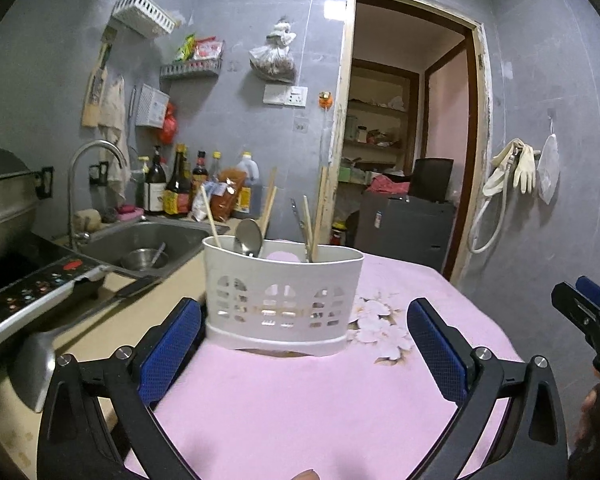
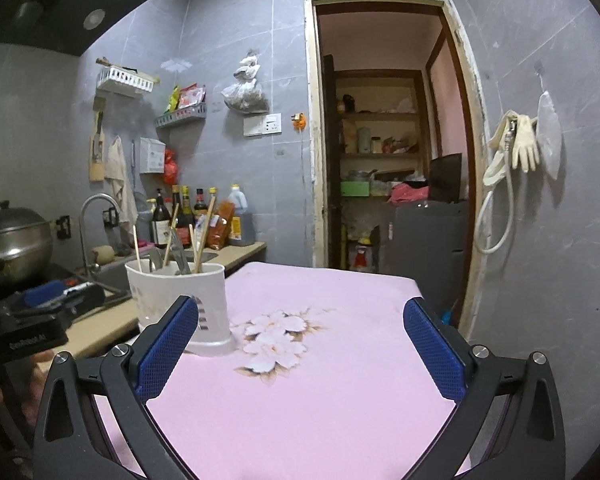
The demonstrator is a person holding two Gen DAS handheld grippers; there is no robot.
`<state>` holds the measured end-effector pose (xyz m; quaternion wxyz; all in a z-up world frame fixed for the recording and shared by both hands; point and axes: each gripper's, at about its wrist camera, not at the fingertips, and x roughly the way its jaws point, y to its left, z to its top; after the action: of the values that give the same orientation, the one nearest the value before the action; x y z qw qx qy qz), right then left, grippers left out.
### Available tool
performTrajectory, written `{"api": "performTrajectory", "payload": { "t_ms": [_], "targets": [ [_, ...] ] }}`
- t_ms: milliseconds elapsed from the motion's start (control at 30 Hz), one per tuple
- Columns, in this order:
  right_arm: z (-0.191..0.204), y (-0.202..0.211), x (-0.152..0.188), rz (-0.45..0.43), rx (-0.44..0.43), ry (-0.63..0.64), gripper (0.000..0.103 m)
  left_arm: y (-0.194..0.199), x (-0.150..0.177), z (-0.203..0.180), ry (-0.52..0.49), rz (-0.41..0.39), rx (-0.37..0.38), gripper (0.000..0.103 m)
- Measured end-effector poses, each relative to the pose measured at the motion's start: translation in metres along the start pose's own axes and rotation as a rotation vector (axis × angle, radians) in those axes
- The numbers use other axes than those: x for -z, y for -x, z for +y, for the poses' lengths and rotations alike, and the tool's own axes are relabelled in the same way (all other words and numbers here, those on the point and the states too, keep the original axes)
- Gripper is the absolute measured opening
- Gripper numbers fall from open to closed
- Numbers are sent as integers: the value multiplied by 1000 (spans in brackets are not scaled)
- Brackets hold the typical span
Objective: Organize utensils
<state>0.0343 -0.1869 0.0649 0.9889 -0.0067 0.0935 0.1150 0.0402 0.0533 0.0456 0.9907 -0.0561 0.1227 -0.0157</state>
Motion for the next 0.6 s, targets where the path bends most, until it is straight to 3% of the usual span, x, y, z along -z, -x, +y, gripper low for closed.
{"api": "performTrajectory", "payload": {
  "t_ms": [267,600],
  "targets": [
    [6,6,28,37,17,-15,103,9,19,-6,-34,-2,-16,101],
    [2,10,36,14,40,-27,103,14,41,-5,-51,-23,-40,101]
  ]
}}
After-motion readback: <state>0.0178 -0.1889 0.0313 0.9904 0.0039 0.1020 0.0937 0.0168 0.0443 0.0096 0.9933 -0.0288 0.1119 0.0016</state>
